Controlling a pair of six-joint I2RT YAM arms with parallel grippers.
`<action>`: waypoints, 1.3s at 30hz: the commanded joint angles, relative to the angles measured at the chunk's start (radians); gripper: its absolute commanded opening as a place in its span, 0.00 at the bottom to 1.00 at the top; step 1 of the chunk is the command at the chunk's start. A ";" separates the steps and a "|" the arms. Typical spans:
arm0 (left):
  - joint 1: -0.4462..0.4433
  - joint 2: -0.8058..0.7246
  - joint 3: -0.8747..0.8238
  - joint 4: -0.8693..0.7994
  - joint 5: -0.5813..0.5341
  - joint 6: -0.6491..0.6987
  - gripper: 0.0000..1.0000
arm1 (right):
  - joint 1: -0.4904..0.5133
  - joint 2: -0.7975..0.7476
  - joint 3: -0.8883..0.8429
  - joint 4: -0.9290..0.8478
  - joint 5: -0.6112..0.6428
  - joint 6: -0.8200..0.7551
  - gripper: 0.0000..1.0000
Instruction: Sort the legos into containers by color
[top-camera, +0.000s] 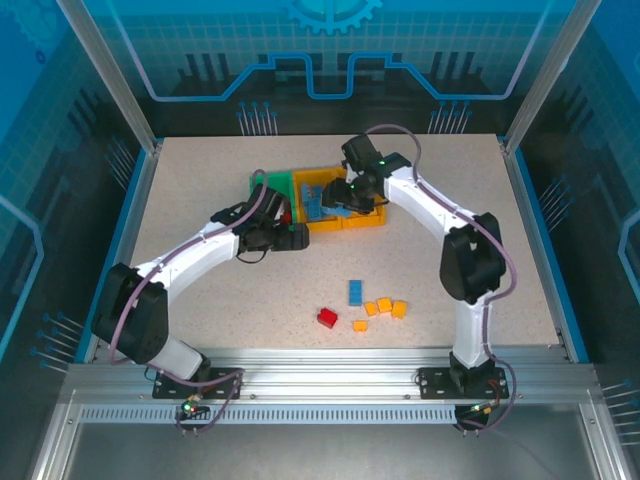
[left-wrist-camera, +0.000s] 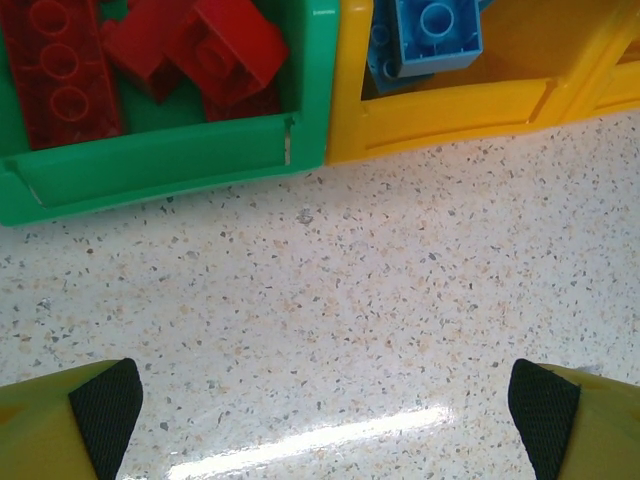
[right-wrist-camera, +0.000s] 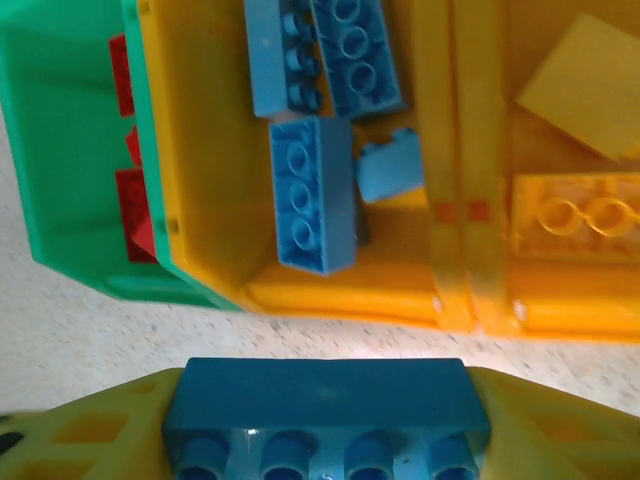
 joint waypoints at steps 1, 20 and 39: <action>-0.037 -0.029 -0.023 0.007 0.017 0.025 0.99 | -0.020 0.080 0.103 0.000 -0.104 0.086 0.63; -0.190 0.051 0.041 0.017 0.019 0.049 0.99 | -0.039 0.268 0.414 -0.040 -0.155 0.171 0.86; -0.433 0.395 0.313 -0.161 0.094 -0.045 0.85 | -0.192 -0.321 -0.174 0.013 0.013 -0.007 0.96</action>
